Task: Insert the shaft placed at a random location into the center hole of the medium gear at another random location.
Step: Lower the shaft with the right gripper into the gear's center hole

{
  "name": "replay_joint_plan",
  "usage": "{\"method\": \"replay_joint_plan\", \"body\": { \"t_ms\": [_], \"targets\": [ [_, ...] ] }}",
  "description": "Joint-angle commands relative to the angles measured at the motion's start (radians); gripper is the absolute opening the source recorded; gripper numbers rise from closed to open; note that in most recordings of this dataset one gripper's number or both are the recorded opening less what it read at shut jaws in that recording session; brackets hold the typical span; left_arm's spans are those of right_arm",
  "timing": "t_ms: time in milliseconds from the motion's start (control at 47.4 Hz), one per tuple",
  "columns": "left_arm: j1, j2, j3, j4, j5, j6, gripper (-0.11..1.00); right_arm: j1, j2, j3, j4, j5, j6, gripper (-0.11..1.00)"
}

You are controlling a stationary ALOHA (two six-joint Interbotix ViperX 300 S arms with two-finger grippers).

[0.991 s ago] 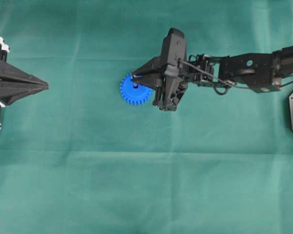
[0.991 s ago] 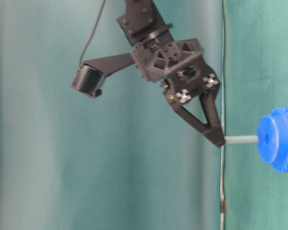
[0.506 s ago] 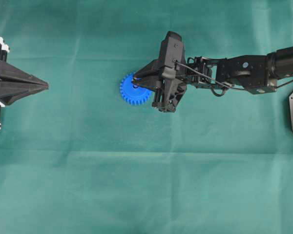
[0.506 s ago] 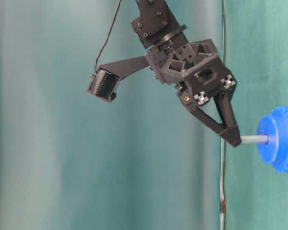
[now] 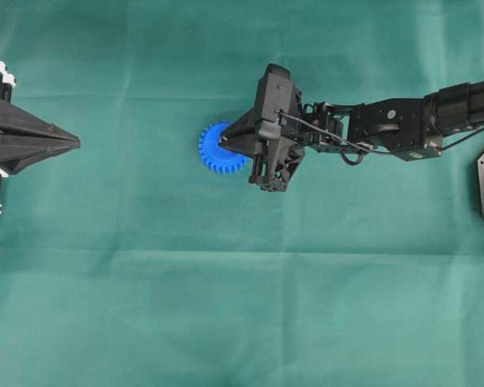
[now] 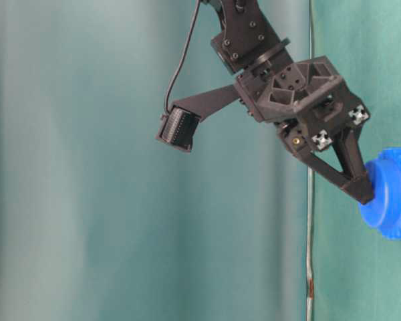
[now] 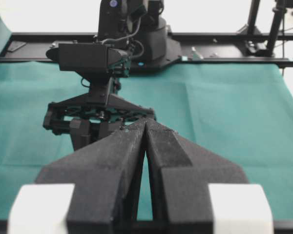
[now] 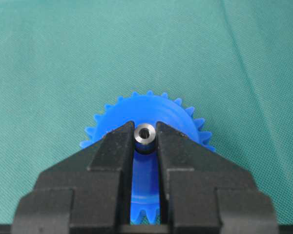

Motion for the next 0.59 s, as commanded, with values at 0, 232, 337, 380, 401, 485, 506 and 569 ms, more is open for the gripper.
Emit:
{"method": "replay_joint_plan", "body": {
  "t_ms": [0, 232, 337, 380, 401, 485, 506, 569],
  "targets": [
    [0.002, 0.008, -0.025, 0.002, -0.005, 0.000, 0.00, 0.005, -0.012, -0.020, 0.003, -0.014, -0.005, 0.13],
    [0.002, 0.008, -0.026, 0.002, 0.000, 0.000, 0.00, 0.005, -0.012, -0.018, 0.003, -0.012, -0.005, 0.13],
    [0.000, 0.008, -0.025, 0.002, 0.000, 0.000, 0.00, 0.005, -0.012, -0.020, 0.003, -0.008, -0.005, 0.13],
    [0.000, 0.009, -0.025, 0.003, 0.000, 0.000, 0.00, 0.005, -0.012, -0.018, 0.003, -0.003, -0.005, 0.13],
    [0.000, 0.009, -0.025, 0.002, 0.002, 0.000, 0.00, 0.005, -0.012, -0.018, 0.003, -0.002, -0.005, 0.13],
    [0.000, 0.009, -0.026, 0.003, 0.002, 0.000, 0.00, 0.005, -0.012, -0.020, 0.003, 0.000, -0.005, 0.13],
    [0.000, 0.008, -0.025, 0.003, 0.000, 0.000, 0.00, 0.005, -0.012, -0.020, 0.003, 0.000, -0.003, 0.14],
    [0.002, 0.008, -0.025, 0.003, 0.000, 0.000, 0.00, 0.005, -0.012, -0.020, 0.003, -0.002, 0.002, 0.14]
  ]
}}
